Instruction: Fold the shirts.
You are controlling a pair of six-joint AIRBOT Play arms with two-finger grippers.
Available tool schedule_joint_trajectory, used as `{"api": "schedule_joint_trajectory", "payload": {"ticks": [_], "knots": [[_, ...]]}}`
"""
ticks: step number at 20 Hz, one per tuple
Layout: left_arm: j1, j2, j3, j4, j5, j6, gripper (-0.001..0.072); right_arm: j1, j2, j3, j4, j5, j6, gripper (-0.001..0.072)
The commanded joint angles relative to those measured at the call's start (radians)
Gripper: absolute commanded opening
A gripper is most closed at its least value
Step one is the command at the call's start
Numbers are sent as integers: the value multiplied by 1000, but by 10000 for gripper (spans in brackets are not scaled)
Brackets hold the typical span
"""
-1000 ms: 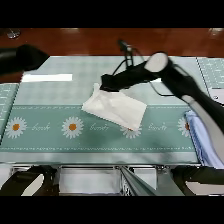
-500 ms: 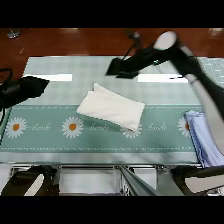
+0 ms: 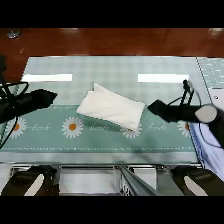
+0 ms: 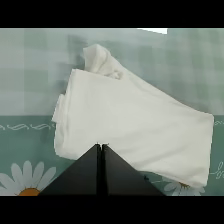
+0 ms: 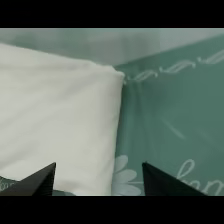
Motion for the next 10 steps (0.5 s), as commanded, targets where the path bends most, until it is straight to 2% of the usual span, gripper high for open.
{"api": "schedule_joint_trajectory", "payload": {"ticks": [1, 3, 5, 6, 8, 10], "knots": [[0, -1, -48, -23, -1, 0, 40, -7, -78, -180, 372, -146, -226, 621], [0, -4, -51, -24, -1, 0, 40, -7, -216, -112, 492, -58, -382, 621], [0, -5, -51, -24, -1, -1, 40, -7, -347, -26, 544, 28, -459, 620], [0, -5, -51, -24, -1, -1, 40, -6, -407, 15, 565, 58, -481, 589], [0, -5, -51, -24, 0, -1, 40, 28, -499, 89, 608, 84, -520, 362], [0, -5, -51, -24, 0, -1, 40, 68, -563, 187, 615, 113, -528, 289]]}}
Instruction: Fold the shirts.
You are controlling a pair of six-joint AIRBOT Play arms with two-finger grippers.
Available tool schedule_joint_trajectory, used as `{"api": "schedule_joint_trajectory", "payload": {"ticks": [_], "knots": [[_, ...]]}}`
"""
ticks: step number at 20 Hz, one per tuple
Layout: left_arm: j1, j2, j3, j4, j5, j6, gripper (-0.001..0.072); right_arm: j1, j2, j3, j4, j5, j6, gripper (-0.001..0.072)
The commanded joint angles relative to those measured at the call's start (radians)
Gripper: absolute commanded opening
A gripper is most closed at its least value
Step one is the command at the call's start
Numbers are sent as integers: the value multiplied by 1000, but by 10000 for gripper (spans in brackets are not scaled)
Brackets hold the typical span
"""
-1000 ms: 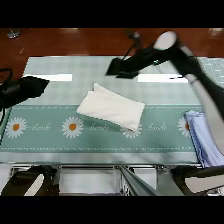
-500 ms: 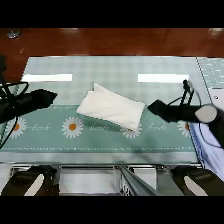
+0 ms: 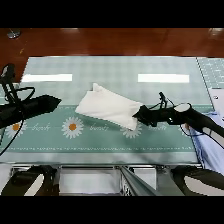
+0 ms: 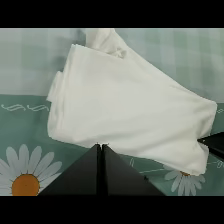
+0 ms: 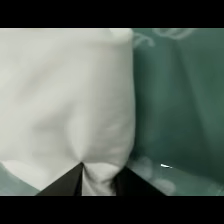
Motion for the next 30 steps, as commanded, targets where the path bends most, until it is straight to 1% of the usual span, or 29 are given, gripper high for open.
{"api": "schedule_joint_trajectory", "payload": {"ticks": [1, 2, 3, 4, 8, 11, 14, 17, 20, 24, 26, 27, 28, 30], "knots": [[0, -1, -2, -1, 0, 0, 40, 46, -135, 166, 60, 90, -75, 230], [0, 0, -2, -1, 0, 0, 41, 45, -153, 235, 34, 138, -90, 9], [0, -1, -2, -1, -1, 0, 40, 44, -159, 306, 0, 186, -93, 16], [0, 0, -2, -1, -1, 0, 40, 42, -156, 394, -53, 234, -73, 15], [0, -1, -2, -1, 0, 0, 40, 39, -127, 797, -303, 375, 111, 15], [0, -1, -2, -1, 0, 0, 41, 11, -126, 1116, -475, 510, 234, 15], [0, -1, -3, -1, 0, 0, 40, -77, -119, 1355, -575, 645, 318, 16], [0, -1, -2, -1, 0, 0, 41, -213, -38, 1390, -568, 674, 369, 15], [0, -1, -2, -1, 1, 0, 40, -381, 47, 1390, -625, 750, 436, 15], [0, -1, -3, 0, 24, 4, 41, -583, 117, 1390, -789, 964, 493, 16], [0, -1, -2, 0, 47, 4, 40, -660, 151, 1390, -922, 1065, 518, 15], [0, -1, -2, 0, 56, 4, 40, -695, 172, 1379, -963, 1079, 514, 15], [0, -1, -2, -1, 61, 13, 41, -737, 212, 1343, -978, 1078, 537, 16], [0, -1, -2, 0, 61, 55, 41, -821, 299, 1211, -988, 1078, 540, 16]]}}
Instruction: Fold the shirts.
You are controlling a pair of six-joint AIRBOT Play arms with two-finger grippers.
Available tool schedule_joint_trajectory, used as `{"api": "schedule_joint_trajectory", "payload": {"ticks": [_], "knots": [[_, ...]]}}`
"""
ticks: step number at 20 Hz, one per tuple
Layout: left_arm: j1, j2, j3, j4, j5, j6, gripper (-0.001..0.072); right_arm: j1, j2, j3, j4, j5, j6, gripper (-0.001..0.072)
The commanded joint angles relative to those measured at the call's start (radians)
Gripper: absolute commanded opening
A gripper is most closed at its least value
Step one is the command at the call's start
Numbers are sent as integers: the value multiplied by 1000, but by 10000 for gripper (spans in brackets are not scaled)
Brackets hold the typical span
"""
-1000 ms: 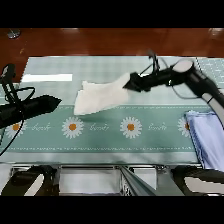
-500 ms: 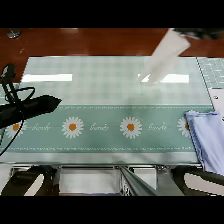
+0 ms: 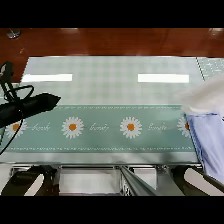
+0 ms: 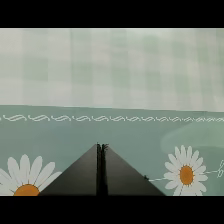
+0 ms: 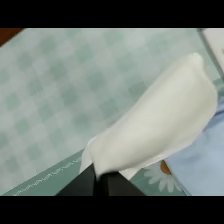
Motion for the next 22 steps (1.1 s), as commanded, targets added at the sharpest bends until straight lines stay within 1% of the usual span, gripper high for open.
{"api": "schedule_joint_trajectory", "payload": {"ticks": [1, 5, 7, 10, 11, 12, 13, 14, 15, 16, 17, 18, 19, 20, 21, 22], "knots": [[0, -1, 0, 0, 14, 39, 40, -160, 146, -198, -105, 62, 28, 16], [0, -1, 0, 0, 14, 39, 41, -377, 362, -572, -269, 62, 1, 16], [0, -1, 0, -3, 17, 39, 41, -495, 460, -712, -366, 52, -4, 17], [0, -1, 0, -18, 39, 38, 41, -628, 611, -846, -541, -49, 2, 17], [0, -1, -1, -23, 47, 38, 41, -649, 655, -871, -560, -86, 46, 28], [0, -3, 0, -33, 51, 38, 41, -660, 679, -882, -528, -128, 60, 223], [0, -10, 0, -46, 51, 39, 40, -659, 680, -881, -459, -178, 19, 532], [0, -19, 0, -53, 50, 39, 40, -657, 667, -880, -367, -219, -69, 634], [0, -32, 0, -54, 48, 39, 40, -657, 651, -875, -262, -256, -125, 634], [0, -48, 4, -53, 50, 48, 40, -657, 625, -864, -138, -292, -139, 632], [0, -73, 25, -54, 48, 80, 40, -657, 595, -851, -3, -324, -137, 612], [0, -110, 69, -54, 36, 92, 39, -653, 555, -834, 184, -363, -142, 524], [0, -154, 131, -53, 21, 92, 39, -624, 513, -821, 390, -411, -177, 319], [0, -205, 208, -55, 2, 100, 39, -574, 479, -816, 575, -460, -247, 91], [0, -267, 307, -57, -29, 114, 39, -480, 442, -814, 740, -528, -307, 17], [0, -334, 413, -57, -72, 114, 39, -348, 407, -810, 800, -587, -330, 17]]}}
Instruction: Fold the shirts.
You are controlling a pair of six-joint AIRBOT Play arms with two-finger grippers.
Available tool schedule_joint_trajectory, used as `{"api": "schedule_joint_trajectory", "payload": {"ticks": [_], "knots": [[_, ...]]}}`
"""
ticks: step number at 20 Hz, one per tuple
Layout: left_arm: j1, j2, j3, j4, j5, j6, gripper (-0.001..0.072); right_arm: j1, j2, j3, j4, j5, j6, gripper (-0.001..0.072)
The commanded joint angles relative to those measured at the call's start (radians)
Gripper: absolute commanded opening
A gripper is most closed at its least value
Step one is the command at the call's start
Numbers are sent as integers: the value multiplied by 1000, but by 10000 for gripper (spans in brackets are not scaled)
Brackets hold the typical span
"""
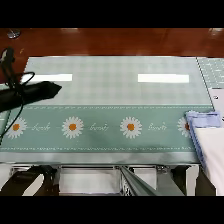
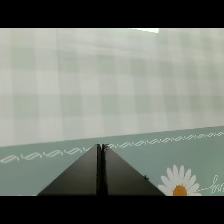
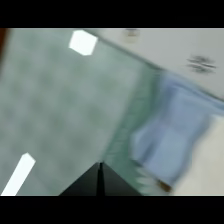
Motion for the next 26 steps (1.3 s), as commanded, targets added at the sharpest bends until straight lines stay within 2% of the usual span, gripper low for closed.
{"api": "schedule_joint_trajectory", "payload": {"ticks": [1, 2, 4, 7, 9, 11, 14, 26], "knots": [[0, -195, 298, -4, -126, 26, 39, 324, -116, 21, 421, -223, -146, 17], [0, -252, 388, -3, -185, 27, 39, 504, -153, 25, 334, -266, -164, 17], [0, -329, 494, 2, -278, 55, 39, 855, -251, 25, 42, -321, -137, 17], [0, -310, 354, 114, -285, 31, 39, 1193, -454, 25, -440, -315, 95, 16], [2, -298, 179, 127, -257, 26, 39, 1266, -593, 24, -623, -249, 200, 16], [2, -307, 80, 150, -192, 24, 39, 1271, -673, 24, -638, -235, 209, 16], [2, -317, 78, 202, -126, 25, 40, 1271, -692, 25, -638, -262, 219, 17], [2, -317, 79, 219, -147, 24, 40, 1271, -690, 26, -639, -262, 219, 17]]}}
